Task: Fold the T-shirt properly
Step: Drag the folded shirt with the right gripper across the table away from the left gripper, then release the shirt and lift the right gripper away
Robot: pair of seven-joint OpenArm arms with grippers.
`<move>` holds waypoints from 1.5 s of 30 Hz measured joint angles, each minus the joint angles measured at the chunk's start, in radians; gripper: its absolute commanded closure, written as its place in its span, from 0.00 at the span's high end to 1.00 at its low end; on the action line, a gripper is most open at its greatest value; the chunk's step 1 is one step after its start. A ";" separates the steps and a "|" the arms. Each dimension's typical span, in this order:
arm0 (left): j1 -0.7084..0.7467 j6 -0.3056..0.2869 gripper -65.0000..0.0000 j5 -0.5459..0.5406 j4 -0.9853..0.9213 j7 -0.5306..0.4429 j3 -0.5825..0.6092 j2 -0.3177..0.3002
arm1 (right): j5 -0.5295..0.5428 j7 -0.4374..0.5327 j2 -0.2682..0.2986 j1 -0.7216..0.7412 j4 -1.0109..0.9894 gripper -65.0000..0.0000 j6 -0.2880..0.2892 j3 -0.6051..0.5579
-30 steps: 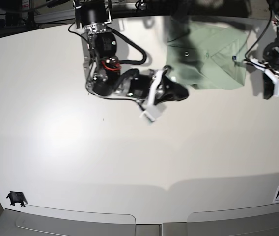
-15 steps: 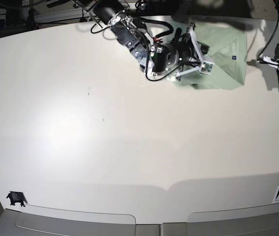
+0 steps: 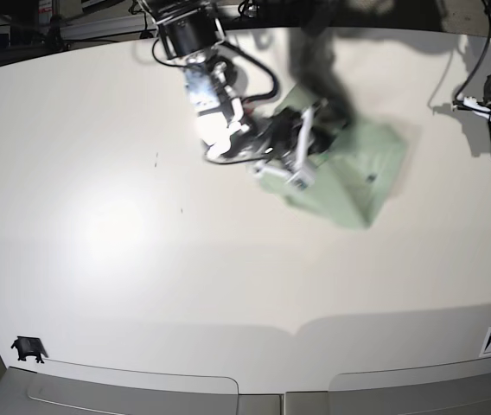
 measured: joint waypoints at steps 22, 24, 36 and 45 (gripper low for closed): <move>0.000 -0.001 0.00 0.000 0.000 -0.027 0.000 0.000 | 0.276 -0.099 0.282 -0.123 0.003 0.00 -0.022 0.755; 0.000 0.000 0.00 0.000 0.000 -0.027 0.000 0.000 | 0.284 -0.091 0.292 -0.146 0.006 0.00 -0.022 0.787; 0.000 0.000 0.00 0.000 0.000 -0.023 0.000 0.000 | 0.374 -0.068 0.317 -0.270 0.014 0.00 -0.007 0.893; 0.000 0.000 0.00 0.000 0.000 -0.023 0.000 0.000 | 0.397 -0.067 0.320 -0.298 0.022 0.00 -0.004 0.914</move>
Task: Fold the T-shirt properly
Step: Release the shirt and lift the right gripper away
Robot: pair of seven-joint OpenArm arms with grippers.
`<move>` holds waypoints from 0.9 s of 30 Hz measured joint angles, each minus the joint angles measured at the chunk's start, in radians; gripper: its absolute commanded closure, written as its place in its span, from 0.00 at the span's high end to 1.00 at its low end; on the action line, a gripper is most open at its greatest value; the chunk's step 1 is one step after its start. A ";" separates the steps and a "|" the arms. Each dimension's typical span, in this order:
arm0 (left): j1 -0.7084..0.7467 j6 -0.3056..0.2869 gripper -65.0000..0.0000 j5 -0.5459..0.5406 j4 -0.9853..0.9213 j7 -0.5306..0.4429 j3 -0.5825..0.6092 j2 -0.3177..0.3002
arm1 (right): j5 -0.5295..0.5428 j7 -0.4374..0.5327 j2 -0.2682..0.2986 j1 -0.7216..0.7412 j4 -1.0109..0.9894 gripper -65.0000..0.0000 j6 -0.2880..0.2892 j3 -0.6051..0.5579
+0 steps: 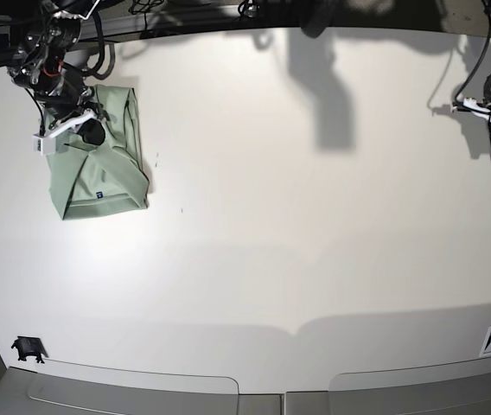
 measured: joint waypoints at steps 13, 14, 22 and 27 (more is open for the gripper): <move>0.000 0.000 0.00 0.000 0.000 0.025 0.000 0.000 | 0.019 -0.153 -0.011 0.096 0.314 0.00 -0.063 0.002; 0.000 0.000 0.00 0.000 0.000 0.025 0.000 0.000 | 0.050 -0.147 -0.008 0.116 0.346 0.00 -0.062 0.002; 0.016 0.002 0.00 -0.003 0.000 0.082 -0.010 -0.037 | 0.341 -0.258 -0.014 0.162 0.531 0.00 0.124 -0.008; 0.130 0.004 0.00 -0.006 0.058 0.139 -0.087 -0.034 | 0.573 -0.397 -0.012 0.063 0.605 0.00 0.124 -0.008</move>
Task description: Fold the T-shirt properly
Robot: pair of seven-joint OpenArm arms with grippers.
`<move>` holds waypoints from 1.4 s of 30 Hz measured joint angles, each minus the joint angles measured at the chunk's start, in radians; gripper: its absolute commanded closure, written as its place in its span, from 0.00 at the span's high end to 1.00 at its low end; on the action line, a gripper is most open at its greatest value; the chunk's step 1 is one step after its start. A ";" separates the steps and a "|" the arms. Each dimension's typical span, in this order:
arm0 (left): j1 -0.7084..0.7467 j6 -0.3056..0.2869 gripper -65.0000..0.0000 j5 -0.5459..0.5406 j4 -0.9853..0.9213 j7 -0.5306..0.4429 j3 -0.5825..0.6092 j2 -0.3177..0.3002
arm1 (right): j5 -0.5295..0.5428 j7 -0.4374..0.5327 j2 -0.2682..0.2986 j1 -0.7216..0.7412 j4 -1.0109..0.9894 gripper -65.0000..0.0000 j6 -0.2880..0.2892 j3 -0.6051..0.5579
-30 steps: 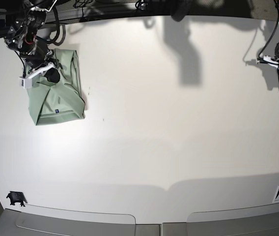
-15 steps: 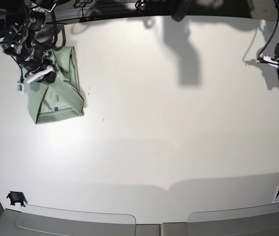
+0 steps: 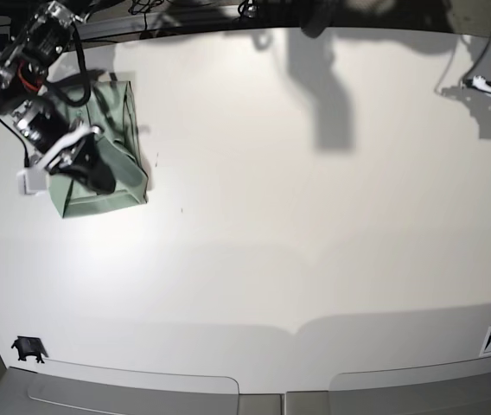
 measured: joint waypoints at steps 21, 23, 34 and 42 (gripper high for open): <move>0.664 -0.229 0.00 -0.385 0.053 0.209 -0.114 0.097 | 0.254 -0.089 0.144 -0.706 0.189 0.00 0.002 -0.002; 0.657 -0.272 0.00 -0.462 -0.007 0.211 -0.113 0.119 | 0.213 -0.089 0.144 -0.780 0.189 0.00 0.002 -0.003; 0.562 -0.421 0.00 -0.542 -0.627 0.253 0.238 0.019 | 0.123 -0.071 0.187 -0.873 -0.061 0.00 0.003 -0.177; 0.180 -0.423 0.00 -0.170 -1.183 -0.093 0.656 0.022 | -0.439 0.237 0.289 -0.570 -0.639 0.00 -0.003 -0.647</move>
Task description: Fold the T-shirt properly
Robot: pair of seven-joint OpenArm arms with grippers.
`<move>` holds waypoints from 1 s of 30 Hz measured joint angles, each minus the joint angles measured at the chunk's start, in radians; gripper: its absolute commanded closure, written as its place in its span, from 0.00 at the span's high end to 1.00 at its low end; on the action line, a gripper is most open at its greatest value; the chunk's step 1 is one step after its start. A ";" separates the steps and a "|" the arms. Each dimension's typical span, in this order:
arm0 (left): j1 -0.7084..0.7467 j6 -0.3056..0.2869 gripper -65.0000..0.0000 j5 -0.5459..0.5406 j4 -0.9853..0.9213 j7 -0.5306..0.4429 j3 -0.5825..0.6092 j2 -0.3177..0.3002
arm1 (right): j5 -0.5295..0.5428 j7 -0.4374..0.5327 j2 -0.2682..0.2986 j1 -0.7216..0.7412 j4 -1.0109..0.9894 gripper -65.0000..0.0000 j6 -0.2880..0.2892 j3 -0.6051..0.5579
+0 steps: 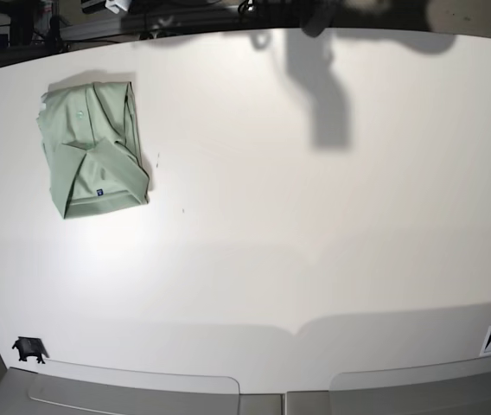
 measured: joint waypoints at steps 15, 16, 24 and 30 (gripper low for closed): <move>-0.362 0.307 0.00 0.518 -0.525 -0.679 0.210 0.116 | -0.536 0.656 -0.167 0.517 -0.637 0.00 -0.371 -0.695; -0.381 0.332 0.00 0.518 -0.533 -0.681 0.210 0.115 | -0.533 0.658 -0.187 0.539 -0.647 0.00 -0.404 -0.706; -0.447 0.396 0.00 0.403 -0.573 -0.700 0.206 0.113 | -0.306 0.658 -0.305 0.631 -0.716 0.00 -0.495 -0.712; -0.444 0.397 0.00 0.349 -0.574 -0.702 0.204 0.136 | -0.158 0.686 -0.314 0.657 -0.764 0.00 -0.565 -0.713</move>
